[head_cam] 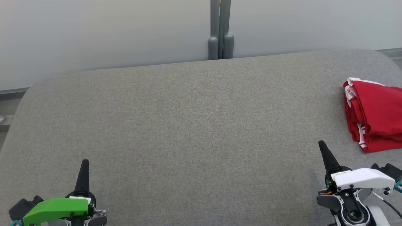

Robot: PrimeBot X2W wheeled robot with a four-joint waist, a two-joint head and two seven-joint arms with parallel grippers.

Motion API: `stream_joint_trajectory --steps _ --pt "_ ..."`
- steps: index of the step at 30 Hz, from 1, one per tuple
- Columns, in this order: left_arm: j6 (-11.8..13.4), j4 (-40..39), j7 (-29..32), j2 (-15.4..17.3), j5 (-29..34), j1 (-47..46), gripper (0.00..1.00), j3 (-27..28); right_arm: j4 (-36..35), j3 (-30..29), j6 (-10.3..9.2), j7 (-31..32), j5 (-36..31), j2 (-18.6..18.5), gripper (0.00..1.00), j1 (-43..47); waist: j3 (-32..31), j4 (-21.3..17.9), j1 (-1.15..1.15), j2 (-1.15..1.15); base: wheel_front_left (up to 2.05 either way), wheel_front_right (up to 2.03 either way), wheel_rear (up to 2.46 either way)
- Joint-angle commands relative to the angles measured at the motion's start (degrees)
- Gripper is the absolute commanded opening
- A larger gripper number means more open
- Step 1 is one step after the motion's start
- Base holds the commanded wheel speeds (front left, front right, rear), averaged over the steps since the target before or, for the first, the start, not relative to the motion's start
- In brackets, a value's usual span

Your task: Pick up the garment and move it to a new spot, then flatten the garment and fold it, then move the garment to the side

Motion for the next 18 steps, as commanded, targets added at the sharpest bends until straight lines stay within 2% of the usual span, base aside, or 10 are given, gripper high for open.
stream_joint_trajectory --steps 1,18 --pt "-0.26 -0.63 0.33 0.4 -1.22 -1.31 0.0 0.32 -0.73 -0.33 0.03 0.43 1.26 -0.14 0.0 0.25 0.0 0.03 0.0 0.0 0.0 0.0 0.0" --pt "-0.5 -1.81 2.51 0.45 -9.29 -1.57 0.0 1.05 -2.27 -1.3 0.03 2.59 9.89 0.08 0.0 0.82 -0.02 0.63 0.0 0.0 0.0 0.0 0.0"
